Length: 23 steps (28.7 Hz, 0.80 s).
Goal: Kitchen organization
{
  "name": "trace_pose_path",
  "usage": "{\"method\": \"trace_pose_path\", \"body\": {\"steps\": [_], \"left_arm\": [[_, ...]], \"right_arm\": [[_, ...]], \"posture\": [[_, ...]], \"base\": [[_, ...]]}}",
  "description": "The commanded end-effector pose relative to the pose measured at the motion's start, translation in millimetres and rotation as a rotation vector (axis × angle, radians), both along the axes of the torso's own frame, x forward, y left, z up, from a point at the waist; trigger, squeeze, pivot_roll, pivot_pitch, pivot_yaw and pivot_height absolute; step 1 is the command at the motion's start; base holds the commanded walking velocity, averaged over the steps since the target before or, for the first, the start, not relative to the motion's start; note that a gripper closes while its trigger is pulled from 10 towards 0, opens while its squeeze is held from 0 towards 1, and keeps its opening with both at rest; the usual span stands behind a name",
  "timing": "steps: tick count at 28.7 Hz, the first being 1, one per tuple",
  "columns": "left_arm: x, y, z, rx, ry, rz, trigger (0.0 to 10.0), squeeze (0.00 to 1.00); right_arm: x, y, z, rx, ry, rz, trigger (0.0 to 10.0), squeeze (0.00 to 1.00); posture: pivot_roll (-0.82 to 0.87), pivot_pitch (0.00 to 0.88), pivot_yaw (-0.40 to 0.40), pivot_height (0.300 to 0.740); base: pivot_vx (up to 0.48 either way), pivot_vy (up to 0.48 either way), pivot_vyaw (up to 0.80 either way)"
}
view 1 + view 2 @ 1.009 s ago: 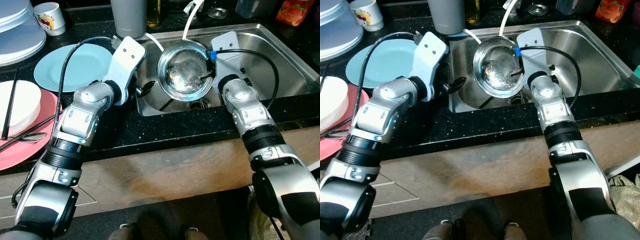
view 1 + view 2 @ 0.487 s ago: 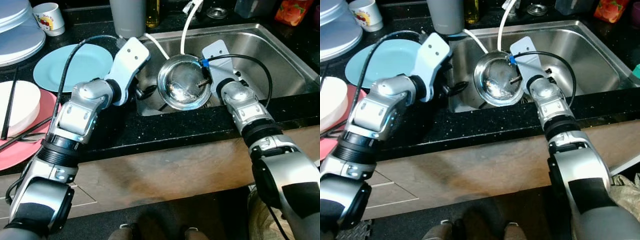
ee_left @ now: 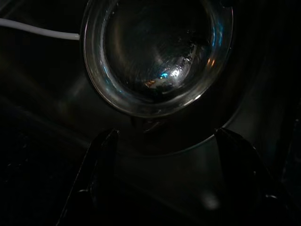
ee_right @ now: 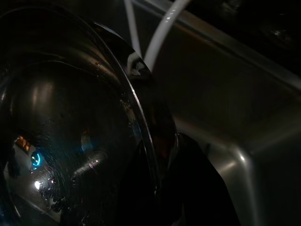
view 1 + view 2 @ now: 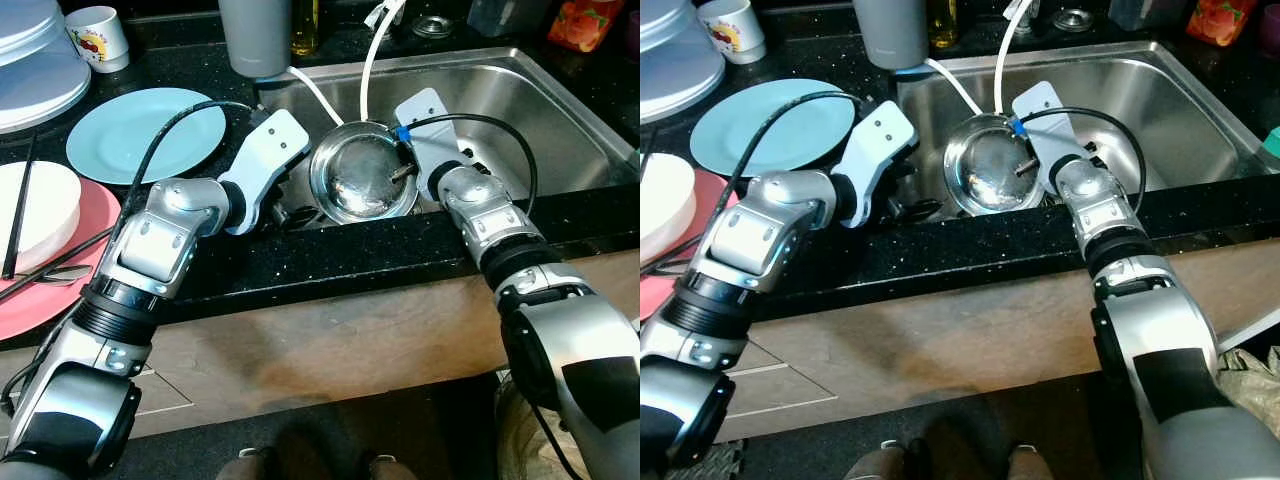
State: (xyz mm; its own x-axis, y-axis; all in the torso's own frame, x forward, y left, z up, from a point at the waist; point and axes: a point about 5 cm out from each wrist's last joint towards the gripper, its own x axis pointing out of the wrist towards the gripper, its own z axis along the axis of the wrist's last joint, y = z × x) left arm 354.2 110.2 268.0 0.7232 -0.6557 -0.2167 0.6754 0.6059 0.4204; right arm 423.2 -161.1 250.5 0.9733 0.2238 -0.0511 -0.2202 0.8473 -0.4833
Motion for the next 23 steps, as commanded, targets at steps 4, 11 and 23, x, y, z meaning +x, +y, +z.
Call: {"method": "trace_pose_path", "body": {"steps": [4,11,23], "left_arm": [[-1.0,3.4,-3.9,0.023,0.012,0.012,10.0,0.0],[-0.1,2.9,-3.4,0.02,0.005,0.021,10.0,0.0],[3.7,5.9,-1.2,0.005,-0.021,0.08,10.0,0.0]], "right_arm": [[0.4,7.9,3.1,-0.009,-0.006,0.049,10.0,0.04],[0.5,7.3,2.0,-0.01,0.004,0.053,10.0,0.89],[0.7,4.8,4.7,0.005,-0.013,0.039,10.0,0.51]], "posture": [[0.02,0.204,0.01,0.74],[0.02,0.206,0.009,0.74],[0.02,0.206,0.012,0.74]], "base": [[0.0,0.0,0.0],[0.0,0.0,0.0],[0.0,0.0,0.0]]}}
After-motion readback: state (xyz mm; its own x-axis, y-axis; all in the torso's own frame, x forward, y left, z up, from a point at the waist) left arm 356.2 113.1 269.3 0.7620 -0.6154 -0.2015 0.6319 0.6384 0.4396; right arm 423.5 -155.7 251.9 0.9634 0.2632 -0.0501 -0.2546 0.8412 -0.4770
